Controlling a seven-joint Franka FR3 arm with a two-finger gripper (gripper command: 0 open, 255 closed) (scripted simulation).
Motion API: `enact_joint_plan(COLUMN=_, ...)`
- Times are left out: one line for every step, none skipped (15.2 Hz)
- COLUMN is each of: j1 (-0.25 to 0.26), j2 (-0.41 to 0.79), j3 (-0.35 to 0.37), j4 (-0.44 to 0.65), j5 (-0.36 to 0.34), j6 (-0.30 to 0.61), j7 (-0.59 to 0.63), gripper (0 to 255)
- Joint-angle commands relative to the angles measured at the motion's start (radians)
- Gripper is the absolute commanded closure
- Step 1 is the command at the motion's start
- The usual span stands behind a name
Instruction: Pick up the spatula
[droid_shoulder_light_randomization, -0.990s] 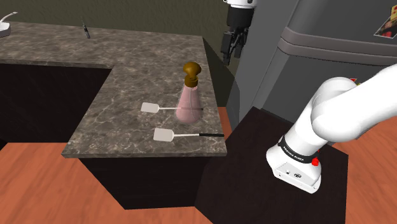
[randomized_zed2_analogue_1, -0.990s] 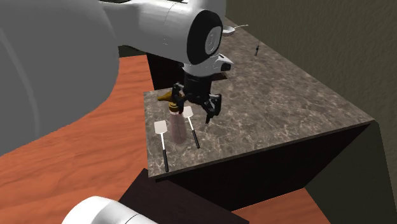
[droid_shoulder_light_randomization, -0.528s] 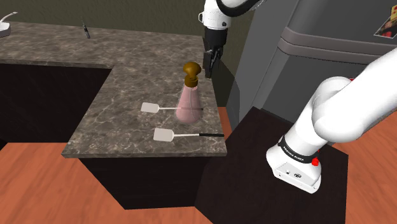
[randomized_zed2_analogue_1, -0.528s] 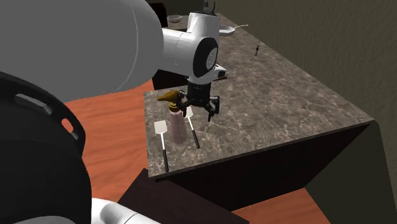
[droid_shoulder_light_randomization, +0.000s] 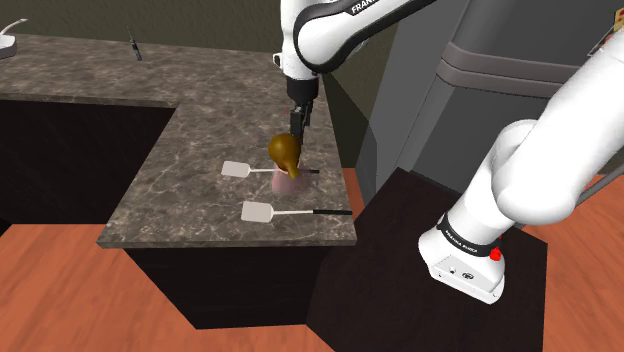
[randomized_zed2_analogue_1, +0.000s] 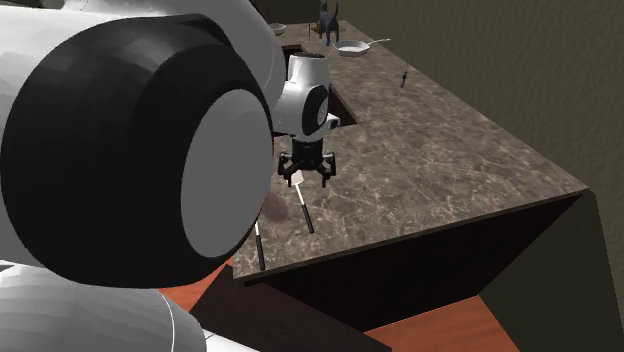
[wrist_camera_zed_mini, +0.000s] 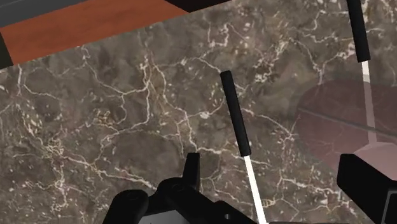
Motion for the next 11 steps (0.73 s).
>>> enact_joint_plan(j1=0.011, j2=0.081, j3=0.01, j4=0.032, j5=-0.013, j6=0.051, j7=-0.029, gripper=0)
enact_joint_plan(j1=0.016, j2=0.116, j3=0.015, j4=0.048, j5=-0.02, j6=0.072, j7=-0.041, gripper=0)
enact_joint_plan(j1=0.021, j2=0.152, j3=0.02, j4=0.066, j5=-0.028, j6=0.092, j7=-0.053, gripper=0)
enact_joint_plan(j1=0.026, j2=0.188, j3=0.025, j4=0.084, j5=-0.036, j6=0.112, j7=-0.064, gripper=0)
enact_joint_plan(j1=0.032, j2=0.223, j3=0.03, j4=0.103, j5=-0.046, j6=0.13, j7=-0.075, gripper=0)
enact_joint_plan(j1=0.037, j2=0.259, j3=0.035, j4=0.122, j5=-0.056, j6=0.147, j7=-0.085, gripper=0)
enact_joint_plan(j1=0.043, j2=0.294, j3=0.04, j4=0.143, j5=-0.066, j6=0.164, j7=-0.095, gripper=0)
enact_joint_plan(j1=0.048, j2=0.323, j3=0.043, j4=0.16, j5=-0.075, j6=0.176, j7=-0.102, gripper=0)
enact_joint_plan(j1=0.049, j2=0.332, j3=0.043, j4=0.158, j5=-0.077, j6=0.188, j7=-0.101, gripper=0)
enact_joint_plan(j1=0.049, j2=0.342, j3=0.042, j4=0.156, j5=-0.079, j6=0.2, j7=-0.1, gripper=0)
enact_joint_plan(j1=0.049, j2=0.352, j3=0.041, j4=0.154, j5=-0.08, j6=0.212, j7=-0.098, gripper=0)
